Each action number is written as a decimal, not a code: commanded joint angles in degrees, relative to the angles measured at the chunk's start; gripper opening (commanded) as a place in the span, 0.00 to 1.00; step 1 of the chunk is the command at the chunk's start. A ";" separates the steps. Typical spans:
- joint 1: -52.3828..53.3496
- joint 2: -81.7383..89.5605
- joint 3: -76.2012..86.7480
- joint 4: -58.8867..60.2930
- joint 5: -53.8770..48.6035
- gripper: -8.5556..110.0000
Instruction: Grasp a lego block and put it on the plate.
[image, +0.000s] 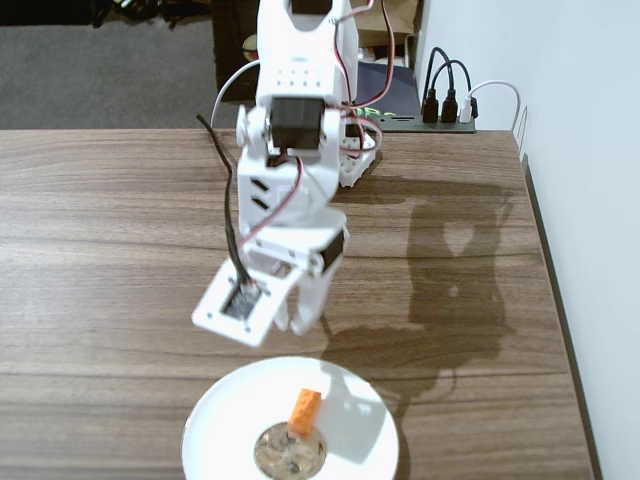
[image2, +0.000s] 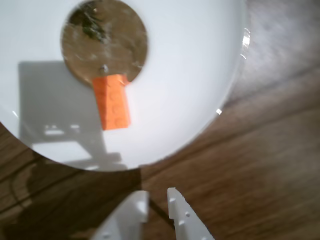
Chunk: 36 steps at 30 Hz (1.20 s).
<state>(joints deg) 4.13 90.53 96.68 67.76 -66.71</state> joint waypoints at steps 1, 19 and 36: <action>0.70 8.00 2.64 0.35 0.79 0.08; 0.88 42.36 32.78 -3.34 25.66 0.08; -2.99 70.58 58.45 -9.05 53.35 0.08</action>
<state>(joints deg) 1.85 157.85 154.34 58.71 -15.56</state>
